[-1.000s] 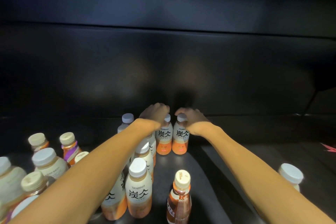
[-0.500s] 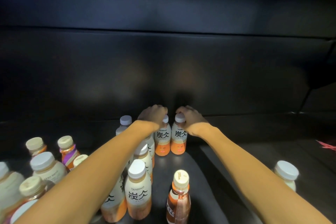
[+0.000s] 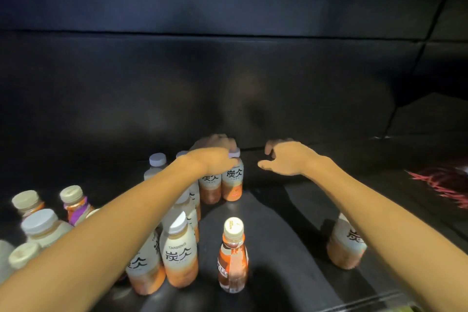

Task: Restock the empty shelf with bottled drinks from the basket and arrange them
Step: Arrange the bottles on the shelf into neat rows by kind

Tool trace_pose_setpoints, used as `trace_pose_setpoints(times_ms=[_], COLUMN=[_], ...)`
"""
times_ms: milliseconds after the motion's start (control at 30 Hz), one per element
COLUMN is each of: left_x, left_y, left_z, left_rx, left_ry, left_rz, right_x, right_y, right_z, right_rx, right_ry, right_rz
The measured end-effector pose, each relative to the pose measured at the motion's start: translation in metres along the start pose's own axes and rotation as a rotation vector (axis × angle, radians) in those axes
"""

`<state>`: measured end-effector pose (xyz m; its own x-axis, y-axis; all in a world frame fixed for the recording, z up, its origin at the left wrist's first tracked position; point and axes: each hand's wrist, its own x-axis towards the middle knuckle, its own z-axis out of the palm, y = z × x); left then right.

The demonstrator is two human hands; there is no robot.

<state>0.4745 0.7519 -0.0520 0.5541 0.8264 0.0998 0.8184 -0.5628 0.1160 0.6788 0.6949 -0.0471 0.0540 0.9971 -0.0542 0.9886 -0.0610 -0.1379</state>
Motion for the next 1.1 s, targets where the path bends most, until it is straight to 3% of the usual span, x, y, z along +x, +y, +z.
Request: trace_pose_setpoints(times_ms=[167,333,500,600,667,800,933,1100], left_x=[0.000,-0.013,-0.054,-0.091,-0.112,-0.130,-0.138,-0.158], left_y=[0.016,0.007,-0.009,0.002,0.014,0.025,0.023,0.013], left_z=[0.006,0.004,-0.013,-0.020,-0.018,-0.001,0.006,0.012], left_rx=[-0.134,0.010,-0.138,-0.357,-0.320,-0.207,-0.230,-0.254], left_ry=[-0.090,-0.176,-0.224,-0.354,-0.411,-0.297,-0.134,-0.051], left_rz=[0.135,0.144,0.134,0.198,0.234,0.299,0.303,0.266], right_x=[-0.073,-0.127,-0.135,-0.127,-0.120,-0.100,-0.077,-0.050], right_y=[0.042,0.079,0.088,0.079,0.071,0.051,0.025,-0.004], right_z=[-0.024,-0.017,-0.002,0.005,0.008,0.016,0.024,0.037], right_rx=[-0.141,-0.251,-0.071,-0.051,-0.032,0.029,0.097,0.167], right_ry=[-0.108,-0.290,-0.136,-0.056,-0.043,-0.030,-0.027,0.027], right_rz=[0.201,0.384,0.349,0.305,0.266,0.174,0.054,-0.066])
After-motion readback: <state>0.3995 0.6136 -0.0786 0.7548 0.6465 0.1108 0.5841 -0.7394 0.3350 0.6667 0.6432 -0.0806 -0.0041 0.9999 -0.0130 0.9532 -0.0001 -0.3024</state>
